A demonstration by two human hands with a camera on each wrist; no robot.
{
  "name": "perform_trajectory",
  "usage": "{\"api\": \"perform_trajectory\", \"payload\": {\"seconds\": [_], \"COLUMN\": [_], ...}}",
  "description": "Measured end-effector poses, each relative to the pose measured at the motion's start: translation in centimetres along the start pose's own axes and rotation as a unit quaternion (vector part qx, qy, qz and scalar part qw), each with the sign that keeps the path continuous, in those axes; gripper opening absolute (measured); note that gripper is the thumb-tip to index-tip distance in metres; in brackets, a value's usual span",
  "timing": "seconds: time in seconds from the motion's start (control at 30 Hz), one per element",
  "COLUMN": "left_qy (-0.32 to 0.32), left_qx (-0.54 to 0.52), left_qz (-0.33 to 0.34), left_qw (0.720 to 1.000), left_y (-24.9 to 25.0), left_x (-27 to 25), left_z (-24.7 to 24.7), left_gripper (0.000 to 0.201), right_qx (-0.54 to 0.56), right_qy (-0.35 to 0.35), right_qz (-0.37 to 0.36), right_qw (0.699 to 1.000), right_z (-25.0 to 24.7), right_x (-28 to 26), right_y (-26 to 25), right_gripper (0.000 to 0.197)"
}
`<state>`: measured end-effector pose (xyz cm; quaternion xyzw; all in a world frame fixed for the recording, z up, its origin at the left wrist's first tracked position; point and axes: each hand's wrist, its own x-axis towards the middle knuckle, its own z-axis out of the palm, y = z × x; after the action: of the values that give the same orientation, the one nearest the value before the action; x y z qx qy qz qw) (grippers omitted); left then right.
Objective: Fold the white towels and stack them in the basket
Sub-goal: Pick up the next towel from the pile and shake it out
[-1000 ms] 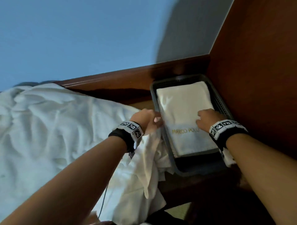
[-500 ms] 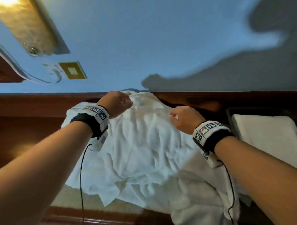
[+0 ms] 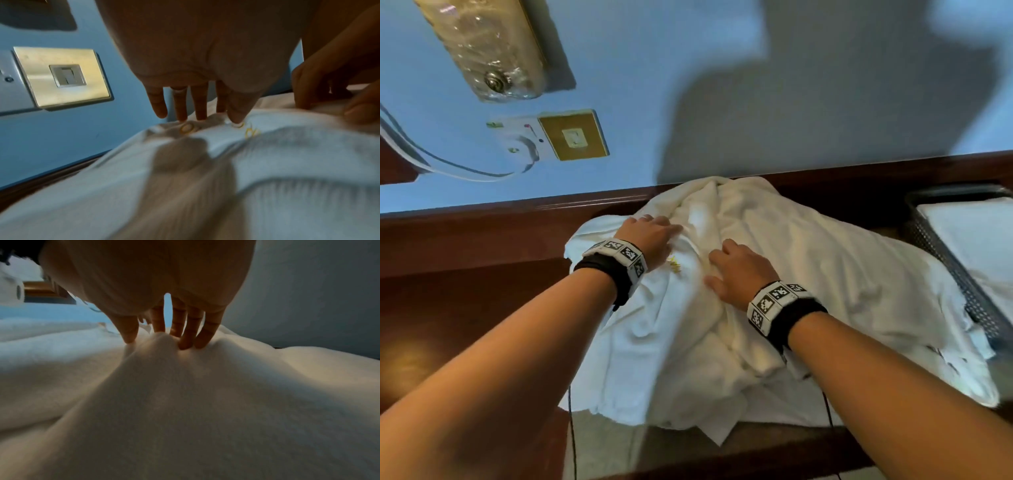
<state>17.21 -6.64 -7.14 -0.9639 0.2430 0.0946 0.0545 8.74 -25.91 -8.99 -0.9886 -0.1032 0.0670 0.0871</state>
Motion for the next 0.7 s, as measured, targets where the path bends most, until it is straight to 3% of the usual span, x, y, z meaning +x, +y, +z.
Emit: {"api": "perform_trajectory", "payload": {"seconds": [0.13,0.27,0.4,0.5,0.6,0.7], "left_qy": [0.01,0.025,0.018,0.018,0.07,0.134], "left_qx": [-0.047,-0.08,-0.107,-0.116,-0.131,-0.179], "left_qz": [-0.002,-0.029,-0.067,-0.066,-0.056,-0.031], "left_qw": [0.999,0.996,0.992,0.991,0.987,0.974], "left_y": [-1.7,-2.8,-4.0,-4.5,-4.5,-4.1], "left_x": [-0.4,-1.8,-3.4,-4.7,-6.2,-8.4], "left_z": [0.9,1.5,2.5,2.8,1.4,-1.8], "left_gripper": [0.056,0.07,0.05,0.036,0.035,0.03], "right_qx": [-0.043,-0.07,-0.088,-0.091,-0.07,0.018], "right_qy": [0.006,0.058,0.111,0.11,0.083,0.043], "right_qz": [0.037,0.056,0.066,0.053,0.055,0.067], "right_qw": [0.998,0.994,0.988,0.988,0.993,0.997], "right_z": [0.9,1.9,2.1,2.4,1.8,-0.1], "right_x": [0.5,0.6,-0.3,-1.3,-1.9,-1.9], "right_y": [-1.5,-3.7,-4.5,-4.7,-5.1,-5.8], "right_gripper": [0.048,0.036,0.039,0.038,0.043,0.062]}}
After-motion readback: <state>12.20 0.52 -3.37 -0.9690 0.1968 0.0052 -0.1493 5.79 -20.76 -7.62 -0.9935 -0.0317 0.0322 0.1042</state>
